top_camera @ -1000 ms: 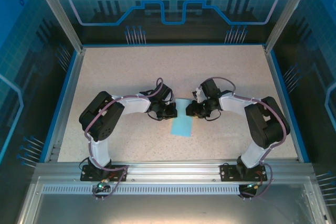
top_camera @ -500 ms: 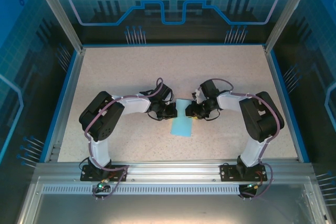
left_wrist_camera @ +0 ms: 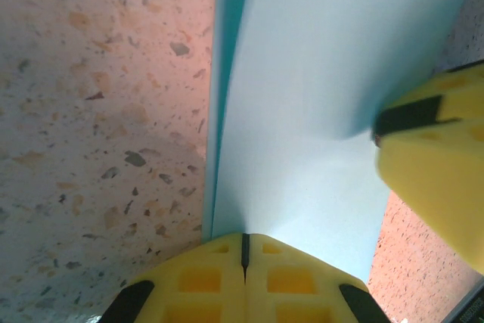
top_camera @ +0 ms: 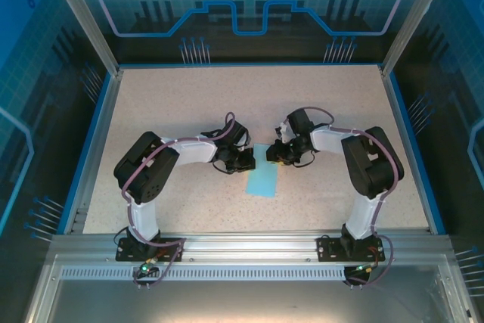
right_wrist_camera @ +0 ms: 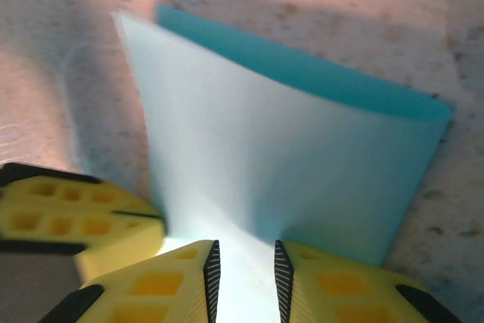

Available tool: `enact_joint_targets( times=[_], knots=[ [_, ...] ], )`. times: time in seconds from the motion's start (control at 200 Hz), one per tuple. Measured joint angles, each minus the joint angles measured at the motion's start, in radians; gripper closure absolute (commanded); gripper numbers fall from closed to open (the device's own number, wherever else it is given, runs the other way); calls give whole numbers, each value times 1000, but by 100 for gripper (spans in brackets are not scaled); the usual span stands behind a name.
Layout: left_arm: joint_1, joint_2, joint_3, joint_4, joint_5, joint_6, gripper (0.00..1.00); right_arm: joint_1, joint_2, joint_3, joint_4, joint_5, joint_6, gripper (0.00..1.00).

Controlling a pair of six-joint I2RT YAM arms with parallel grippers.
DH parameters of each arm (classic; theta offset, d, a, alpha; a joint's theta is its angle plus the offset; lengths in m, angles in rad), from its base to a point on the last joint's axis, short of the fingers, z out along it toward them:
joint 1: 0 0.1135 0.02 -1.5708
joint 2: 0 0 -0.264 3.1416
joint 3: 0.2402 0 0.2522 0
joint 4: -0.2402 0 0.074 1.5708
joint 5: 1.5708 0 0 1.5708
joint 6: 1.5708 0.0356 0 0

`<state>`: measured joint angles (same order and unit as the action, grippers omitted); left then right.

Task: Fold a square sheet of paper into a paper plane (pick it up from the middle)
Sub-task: Fold the square sheet of paper in half at the center of the table.

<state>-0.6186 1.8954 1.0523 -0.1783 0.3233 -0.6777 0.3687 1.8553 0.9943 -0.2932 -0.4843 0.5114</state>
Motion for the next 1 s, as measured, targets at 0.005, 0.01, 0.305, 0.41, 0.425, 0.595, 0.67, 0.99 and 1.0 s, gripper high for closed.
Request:
enact_joint_targets(
  times=[0.005,0.01,0.305,0.41,0.425,0.595,0.67,0.99,1.0],
  knots=[
    [0,0,0,0,0,0,100,-1,0,0,0,-2,0,71],
    [0,0,0,0,0,0,100,-2,0,0,0,-3,0,71],
    [-1,0,0,0,0,1,100,-10,-4,11,-13,-17,-4,70],
    [-1,0,0,0,0,3,100,-10,-17,37,-33,-16,-13,70],
    [-1,0,0,0,0,4,100,-10,-18,42,-34,-17,-15,70],
    [-1,1,1,0,0,4,100,-13,-13,66,-31,-16,-19,70],
    [-1,1,1,0,0,4,100,-17,10,66,-27,-11,-19,70],
    [-1,2,2,0,0,4,100,-30,45,66,-18,-20,-14,70],
    [-1,2,2,0,0,4,100,-30,45,66,-18,-20,-14,69]
  ],
)
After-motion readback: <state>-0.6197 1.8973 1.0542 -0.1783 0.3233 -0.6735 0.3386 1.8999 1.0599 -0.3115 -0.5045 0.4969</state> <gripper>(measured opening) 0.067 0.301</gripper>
